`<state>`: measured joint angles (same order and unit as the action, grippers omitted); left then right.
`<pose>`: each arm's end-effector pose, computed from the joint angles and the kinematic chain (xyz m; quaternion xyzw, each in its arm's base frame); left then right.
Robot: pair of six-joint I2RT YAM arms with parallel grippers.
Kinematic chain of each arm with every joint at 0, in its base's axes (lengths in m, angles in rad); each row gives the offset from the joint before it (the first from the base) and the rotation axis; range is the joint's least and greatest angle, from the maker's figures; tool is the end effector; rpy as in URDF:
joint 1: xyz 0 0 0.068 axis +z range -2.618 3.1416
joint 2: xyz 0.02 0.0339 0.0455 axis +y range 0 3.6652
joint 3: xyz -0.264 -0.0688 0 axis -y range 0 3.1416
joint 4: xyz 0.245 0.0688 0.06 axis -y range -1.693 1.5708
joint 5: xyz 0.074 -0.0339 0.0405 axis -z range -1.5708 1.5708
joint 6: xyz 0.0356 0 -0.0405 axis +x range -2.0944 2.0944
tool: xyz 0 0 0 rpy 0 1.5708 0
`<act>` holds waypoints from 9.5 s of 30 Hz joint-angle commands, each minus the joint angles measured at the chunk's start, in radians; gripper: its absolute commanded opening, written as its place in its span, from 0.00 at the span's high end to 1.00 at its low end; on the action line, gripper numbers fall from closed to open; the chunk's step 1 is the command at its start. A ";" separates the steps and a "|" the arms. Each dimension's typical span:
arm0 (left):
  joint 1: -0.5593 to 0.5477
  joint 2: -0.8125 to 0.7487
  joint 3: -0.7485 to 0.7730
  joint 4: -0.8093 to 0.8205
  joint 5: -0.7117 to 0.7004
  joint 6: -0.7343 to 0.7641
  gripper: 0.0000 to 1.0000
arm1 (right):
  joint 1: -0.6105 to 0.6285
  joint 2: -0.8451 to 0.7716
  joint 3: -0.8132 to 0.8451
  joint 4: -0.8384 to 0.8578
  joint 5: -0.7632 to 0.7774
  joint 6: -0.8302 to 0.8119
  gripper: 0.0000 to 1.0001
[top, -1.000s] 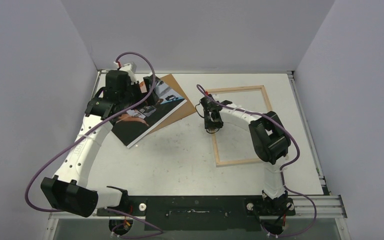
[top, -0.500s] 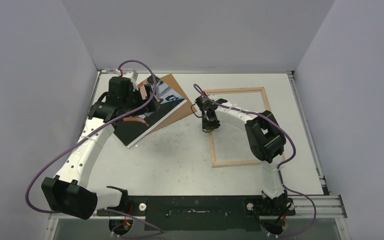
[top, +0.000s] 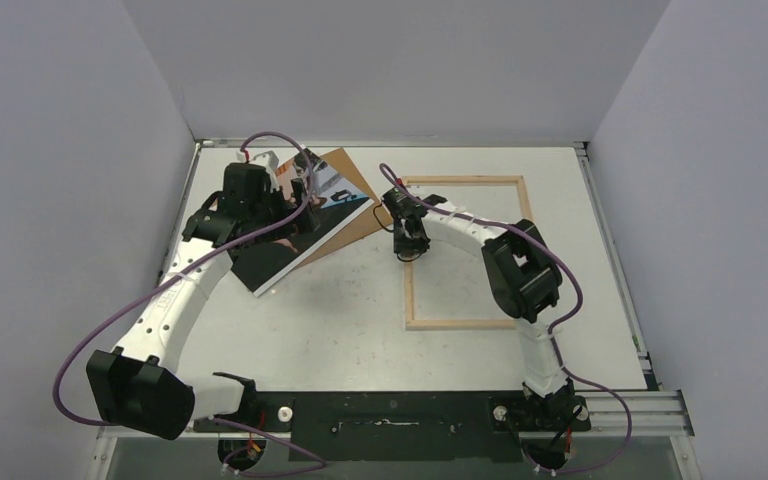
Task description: Put the photo into the frame
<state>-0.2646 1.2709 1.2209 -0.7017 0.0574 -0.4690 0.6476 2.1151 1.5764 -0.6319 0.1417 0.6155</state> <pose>0.2598 -0.0725 0.3386 -0.0822 0.9133 -0.1673 0.3621 0.3542 0.2616 0.1646 -0.0016 0.9777 0.0611 0.2010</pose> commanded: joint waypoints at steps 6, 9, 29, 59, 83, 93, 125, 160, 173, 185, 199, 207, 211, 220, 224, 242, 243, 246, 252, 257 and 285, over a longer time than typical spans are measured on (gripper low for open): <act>0.012 0.064 0.033 0.049 -0.007 -0.026 0.03 | -0.038 -0.003 0.053 0.032 -0.115 0.015 0.73; 0.018 0.102 0.049 0.049 -0.003 -0.034 0.04 | -0.077 -0.060 0.031 0.060 -0.185 0.040 0.57; 0.089 0.308 0.098 -0.035 -0.032 -0.103 0.50 | -0.066 -0.114 -0.164 0.727 -0.621 0.531 0.54; 0.426 0.413 -0.193 0.244 0.077 -0.110 0.64 | 0.234 0.107 -0.032 0.576 -0.426 0.724 0.48; 0.427 0.375 -0.120 0.142 0.226 -0.063 0.64 | 0.242 0.203 -0.168 0.894 -0.267 0.853 0.58; 0.426 0.310 -0.119 0.102 0.208 -0.033 0.63 | 0.265 0.231 -0.227 0.969 -0.195 0.948 0.61; 0.274 0.639 0.005 0.047 0.190 0.021 0.83 | 0.268 0.215 -0.143 0.597 -0.070 0.890 0.63; 0.283 0.718 0.116 0.009 0.190 0.029 0.73 | 0.280 0.277 -0.127 0.703 -0.205 0.955 0.53; 0.284 0.761 0.196 -0.087 0.198 0.041 0.74 | 0.288 0.294 -0.085 0.739 -0.253 0.958 0.51; 0.272 0.725 0.174 -0.073 0.237 0.047 0.73 | 0.181 0.032 -0.214 0.524 -0.111 0.703 0.51; 0.272 0.497 0.070 -0.080 0.245 0.024 0.63 | 0.107 -0.128 -0.150 0.444 -0.083 0.439 0.49; 0.392 0.275 -0.073 -0.166 0.078 0.000 0.44 | 0.125 -0.079 -0.132 0.526 -0.251 0.563 0.47; 0.451 0.158 -0.210 -0.165 0.045 -0.062 0.32 | 0.168 -0.049 -0.130 0.583 -0.300 0.639 0.47; 0.535 0.106 -0.326 -0.114 0.067 -0.129 0.26 | 0.268 0.033 -0.158 0.789 -0.384 0.831 0.49; 0.573 0.113 -0.388 0.003 0.144 -0.161 0.34 | 0.305 0.053 -0.165 0.791 -0.335 0.894 0.50; 0.607 0.085 -0.470 0.090 0.051 -0.142 0.43 | 0.376 0.133 -0.052 0.556 -0.169 0.952 0.50; 0.611 0.085 -0.485 0.120 0.073 -0.158 0.43 | 0.376 0.136 -0.055 0.567 -0.170 0.953 0.50; 0.622 0.084 -0.542 0.212 0.129 -0.197 0.42 | 0.376 0.149 -0.064 0.596 -0.188 0.968 0.49; 0.628 0.069 -0.640 0.372 0.242 -0.267 0.42 | 0.374 0.179 -0.067 0.601 -0.224 1.004 0.40; 0.631 0.035 -0.684 0.422 0.287 -0.300 0.42 | 0.372 0.195 -0.065 0.619 -0.231 1.028 0.36; 0.643 -0.017 -0.736 0.353 0.371 -0.355 0.52 | 0.380 0.273 -0.170 0.939 -0.198 0.985 0.50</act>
<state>0.3706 1.2491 0.4660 -0.3096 0.4202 -0.8276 1.0183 2.3196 1.4296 0.4011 -0.1089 1.6814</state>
